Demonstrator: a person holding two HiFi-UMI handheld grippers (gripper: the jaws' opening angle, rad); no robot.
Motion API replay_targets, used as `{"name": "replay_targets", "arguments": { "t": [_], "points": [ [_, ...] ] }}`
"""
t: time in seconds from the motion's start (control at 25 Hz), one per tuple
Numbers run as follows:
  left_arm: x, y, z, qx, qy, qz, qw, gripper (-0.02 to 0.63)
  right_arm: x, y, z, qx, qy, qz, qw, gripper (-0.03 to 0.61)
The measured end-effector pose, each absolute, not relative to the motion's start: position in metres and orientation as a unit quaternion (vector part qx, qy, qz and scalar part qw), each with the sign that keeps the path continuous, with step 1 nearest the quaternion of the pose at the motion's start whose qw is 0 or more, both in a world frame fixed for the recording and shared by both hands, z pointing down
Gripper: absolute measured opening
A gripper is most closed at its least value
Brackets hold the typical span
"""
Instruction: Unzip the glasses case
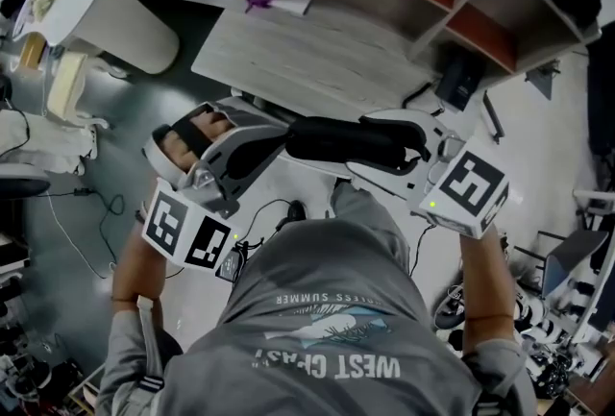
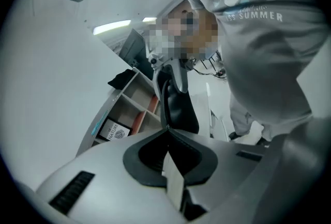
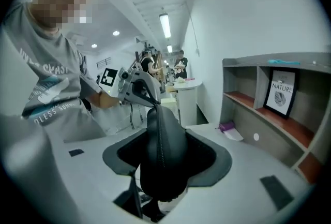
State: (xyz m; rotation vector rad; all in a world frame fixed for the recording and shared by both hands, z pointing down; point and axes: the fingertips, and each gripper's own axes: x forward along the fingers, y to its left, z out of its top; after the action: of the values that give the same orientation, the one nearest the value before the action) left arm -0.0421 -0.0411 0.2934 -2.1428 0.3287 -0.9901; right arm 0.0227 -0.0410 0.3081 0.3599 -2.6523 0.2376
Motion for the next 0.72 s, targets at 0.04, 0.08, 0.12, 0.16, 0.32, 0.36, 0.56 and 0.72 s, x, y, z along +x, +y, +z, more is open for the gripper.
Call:
{"name": "replay_targets", "arguments": {
  "t": [0.04, 0.08, 0.12, 0.16, 0.32, 0.36, 0.56, 0.72],
  "points": [
    [-0.041, -0.041, 0.296, -0.826, 0.125, -0.397, 0.381, -0.003, 0.02, -0.042, 0.31, 0.135, -0.959, 0.074, 0.24, 0.239],
    [-0.039, -0.041, 0.297, -0.819, 0.125, -0.403, 0.388, -0.003, 0.018, -0.044, 0.31, 0.139, -0.956, 0.064, 0.249, 0.239],
    [-0.036, -0.042, 0.297, -0.816, 0.128, -0.405, 0.392, -0.003, 0.017, -0.045, 0.311, 0.142, -0.955, 0.057, 0.254, 0.241],
    [-0.034, -0.044, 0.296, -0.816, 0.133, -0.404, 0.392, -0.003, 0.016, -0.047, 0.312, 0.145, -0.954, 0.052, 0.256, 0.241],
    [-0.028, -0.051, 0.295, -0.822, 0.172, -0.391, 0.377, -0.003, 0.016, -0.052, 0.315, 0.159, -0.955, 0.04, 0.248, 0.245],
    [-0.028, -0.053, 0.295, -0.828, 0.184, -0.383, 0.367, -0.003, 0.016, -0.053, 0.315, 0.162, -0.956, 0.029, 0.243, 0.247],
    [-0.032, -0.056, 0.295, -0.868, 0.218, -0.333, 0.298, -0.003, 0.019, -0.05, 0.307, 0.168, -0.967, -0.041, 0.187, 0.267],
    [-0.032, -0.055, 0.292, -0.876, 0.224, -0.316, 0.287, -0.003, 0.027, -0.041, 0.303, 0.168, -0.972, -0.044, 0.159, 0.322]
  ]
}}
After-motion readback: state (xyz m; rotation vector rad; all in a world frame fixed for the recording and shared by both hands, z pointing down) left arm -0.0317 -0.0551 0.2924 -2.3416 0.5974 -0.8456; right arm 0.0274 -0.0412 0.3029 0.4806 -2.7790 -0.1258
